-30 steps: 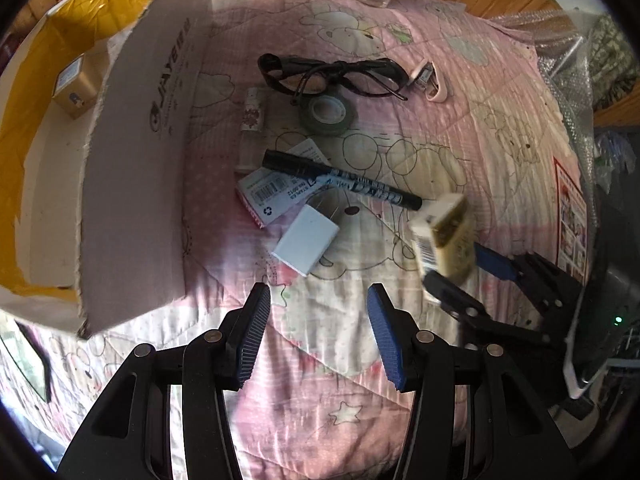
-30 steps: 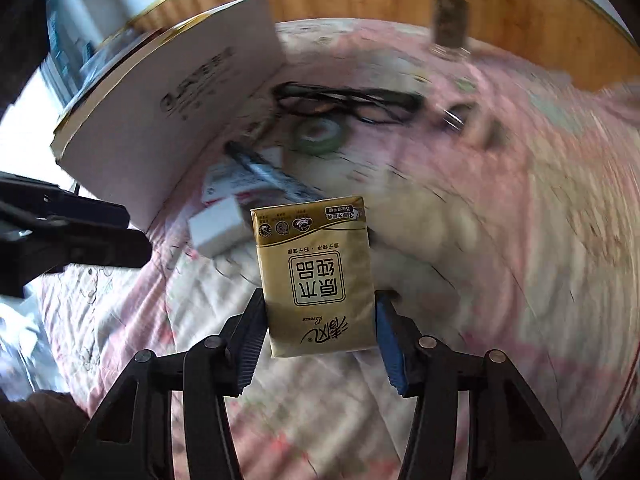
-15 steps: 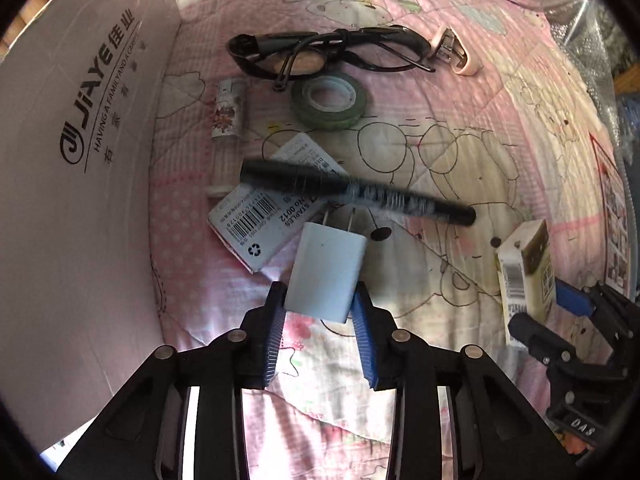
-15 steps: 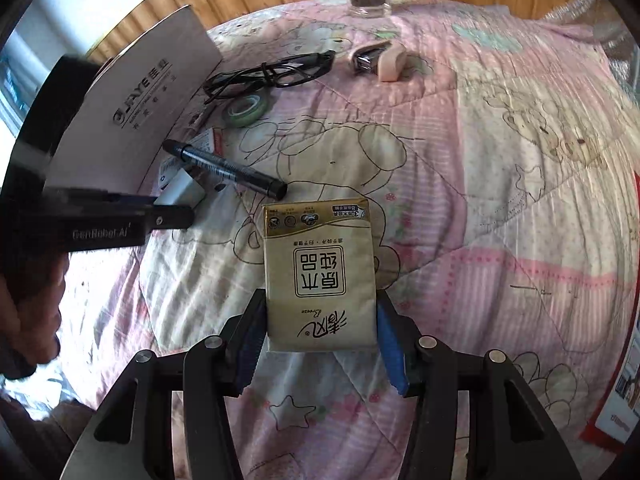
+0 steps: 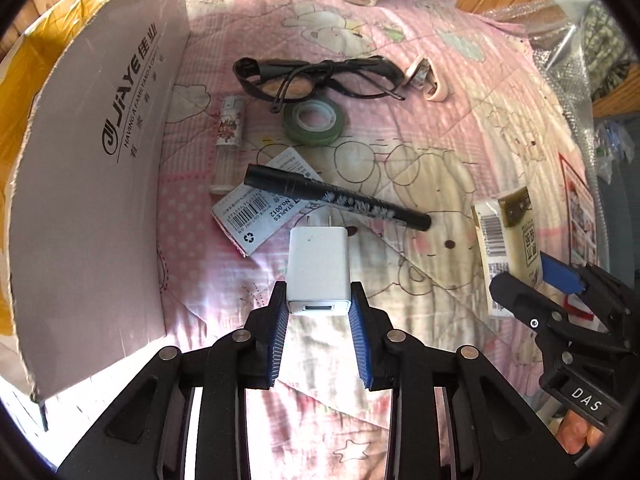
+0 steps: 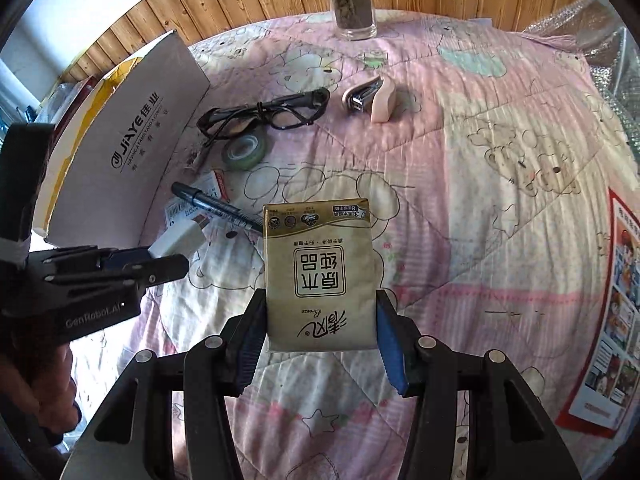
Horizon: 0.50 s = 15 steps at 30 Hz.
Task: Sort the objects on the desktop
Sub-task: 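Carry the gold carton and white charger over the cardboard box with both tools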
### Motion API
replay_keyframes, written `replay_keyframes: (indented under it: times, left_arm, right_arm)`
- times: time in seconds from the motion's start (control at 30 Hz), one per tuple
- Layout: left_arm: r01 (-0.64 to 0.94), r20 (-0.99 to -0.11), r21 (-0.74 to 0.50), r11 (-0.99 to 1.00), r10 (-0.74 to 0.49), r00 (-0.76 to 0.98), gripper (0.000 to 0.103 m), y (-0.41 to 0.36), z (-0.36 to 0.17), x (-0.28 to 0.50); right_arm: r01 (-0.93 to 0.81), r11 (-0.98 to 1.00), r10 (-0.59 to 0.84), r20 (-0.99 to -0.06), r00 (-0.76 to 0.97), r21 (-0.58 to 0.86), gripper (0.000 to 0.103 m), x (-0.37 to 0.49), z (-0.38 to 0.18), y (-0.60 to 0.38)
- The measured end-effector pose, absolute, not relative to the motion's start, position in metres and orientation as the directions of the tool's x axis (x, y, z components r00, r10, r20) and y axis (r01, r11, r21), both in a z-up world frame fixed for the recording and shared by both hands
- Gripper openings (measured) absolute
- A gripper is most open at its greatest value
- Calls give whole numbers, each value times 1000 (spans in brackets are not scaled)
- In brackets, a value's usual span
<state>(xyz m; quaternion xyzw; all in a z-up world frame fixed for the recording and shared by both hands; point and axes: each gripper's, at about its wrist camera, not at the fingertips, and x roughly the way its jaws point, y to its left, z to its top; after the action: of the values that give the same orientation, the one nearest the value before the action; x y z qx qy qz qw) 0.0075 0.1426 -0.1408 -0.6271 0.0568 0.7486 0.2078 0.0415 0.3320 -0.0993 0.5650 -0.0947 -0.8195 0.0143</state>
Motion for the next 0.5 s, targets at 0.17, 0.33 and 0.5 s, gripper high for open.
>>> replay_keyframes:
  times: [0.17, 0.33, 0.5]
  left_arm:
    - [-379, -956, -195, -905, 261, -132, 30, 144, -134, 5]
    - [-375, -948, -217, -901, 286, -139, 30, 149, -127, 6]
    - [-362, -934, -240, -901, 316, -166, 30, 146, -112, 6]
  right_arm:
    - [-113, -979, -116, -923, -366, 167, 52, 37, -82, 327]
    - [-121, -990, -27, -935, -354, 74, 52, 27, -63, 315]
    - [-70, -998, 30, -929, -368, -4, 52, 15, -47, 298]
